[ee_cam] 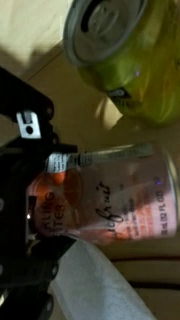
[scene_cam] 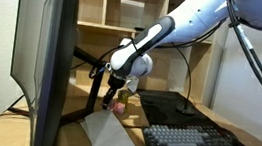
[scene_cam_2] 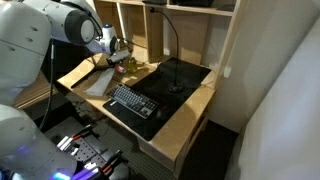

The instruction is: Put the pink can upright

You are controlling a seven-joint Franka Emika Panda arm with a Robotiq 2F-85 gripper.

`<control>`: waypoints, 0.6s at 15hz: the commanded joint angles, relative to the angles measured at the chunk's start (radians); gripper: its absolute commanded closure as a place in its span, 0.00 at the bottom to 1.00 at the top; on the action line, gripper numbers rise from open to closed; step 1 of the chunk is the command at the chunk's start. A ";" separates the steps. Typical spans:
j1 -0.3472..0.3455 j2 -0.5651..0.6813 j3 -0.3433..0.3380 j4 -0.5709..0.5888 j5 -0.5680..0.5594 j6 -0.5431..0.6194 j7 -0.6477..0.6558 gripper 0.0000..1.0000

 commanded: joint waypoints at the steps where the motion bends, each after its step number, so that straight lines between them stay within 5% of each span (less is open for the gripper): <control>1: -0.226 -0.050 0.183 -0.171 0.125 0.153 -0.266 0.48; 5: -0.438 0.041 0.414 -0.202 0.261 0.122 -0.555 0.48; 9: -0.558 0.161 0.549 -0.198 0.345 0.022 -0.753 0.48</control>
